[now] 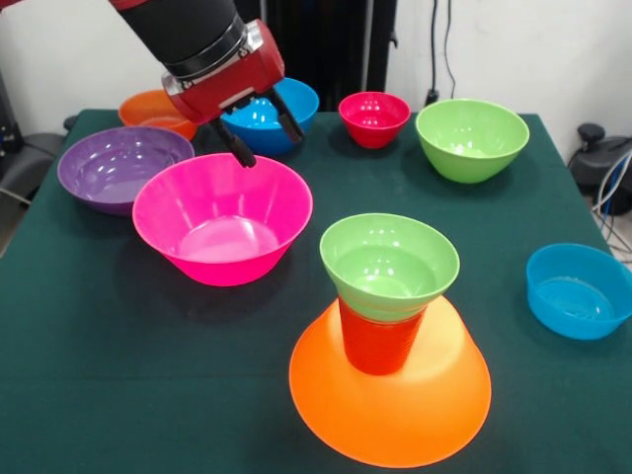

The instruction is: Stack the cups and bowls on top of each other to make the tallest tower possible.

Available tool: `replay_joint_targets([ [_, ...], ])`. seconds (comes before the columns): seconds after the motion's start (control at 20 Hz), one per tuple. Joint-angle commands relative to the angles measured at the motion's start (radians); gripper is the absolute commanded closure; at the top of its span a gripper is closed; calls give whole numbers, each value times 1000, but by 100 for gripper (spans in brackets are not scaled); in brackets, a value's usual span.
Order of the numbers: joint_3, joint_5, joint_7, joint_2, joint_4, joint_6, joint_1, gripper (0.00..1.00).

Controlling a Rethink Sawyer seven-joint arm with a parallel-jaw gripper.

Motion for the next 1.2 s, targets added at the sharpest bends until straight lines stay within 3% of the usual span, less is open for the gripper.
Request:
replay_joint_targets([
  [0.05, 7, -55, -232, 29, 35, -44, 23, 0],
  [0.55, 16, -56, -226, 35, 40, -54, 24, 0],
  [0.8, -35, -109, -74, -31, 23, -129, 101, 0],
  [1.2, -91, -110, 21, -84, 28, -165, 178, 0],
])
